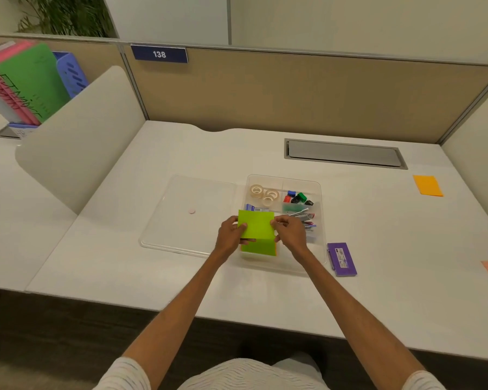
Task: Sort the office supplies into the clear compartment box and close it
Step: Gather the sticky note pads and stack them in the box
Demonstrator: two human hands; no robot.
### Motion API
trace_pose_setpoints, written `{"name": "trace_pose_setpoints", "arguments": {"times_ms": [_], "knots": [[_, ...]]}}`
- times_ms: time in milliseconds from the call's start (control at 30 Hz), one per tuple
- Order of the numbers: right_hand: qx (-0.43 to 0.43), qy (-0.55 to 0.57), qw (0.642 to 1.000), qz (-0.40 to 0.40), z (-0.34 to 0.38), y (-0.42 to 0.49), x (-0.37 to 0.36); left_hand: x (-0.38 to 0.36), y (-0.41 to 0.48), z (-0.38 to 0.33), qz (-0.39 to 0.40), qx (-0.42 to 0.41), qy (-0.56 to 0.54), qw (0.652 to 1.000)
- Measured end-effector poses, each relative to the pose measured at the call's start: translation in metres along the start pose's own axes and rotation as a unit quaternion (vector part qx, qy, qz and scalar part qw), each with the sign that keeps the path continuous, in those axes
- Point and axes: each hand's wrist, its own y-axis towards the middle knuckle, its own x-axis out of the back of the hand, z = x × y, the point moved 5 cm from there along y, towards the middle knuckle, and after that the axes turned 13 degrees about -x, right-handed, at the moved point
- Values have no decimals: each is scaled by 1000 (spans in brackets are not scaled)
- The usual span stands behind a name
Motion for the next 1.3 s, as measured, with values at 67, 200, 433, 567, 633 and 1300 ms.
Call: {"name": "trace_pose_setpoints", "arguments": {"times_ms": [67, 200, 433, 567, 633, 1300], "knots": [[-11, -16, 1000, -18, -4, 3, 2, 0, 0, 1, 8, -18, 59, 998], [-43, -50, 998, -13, -16, 5, 4, 9, -2, 2, -24, -32, 169, 985], [-57, -119, 991, 10, -26, 2, 0, 6, 1, 0, 39, -53, 271, 960], [-29, -122, 992, -9, -25, 2, 1, 4, 2, 0, 60, -72, 306, 947], [-10, -123, 992, -21, -24, 2, 3, 5, 3, -2, 43, -88, 330, 939], [59, -191, 969, -148, -27, -7, 30, -26, -2, -10, 52, -164, 374, 911]]}}
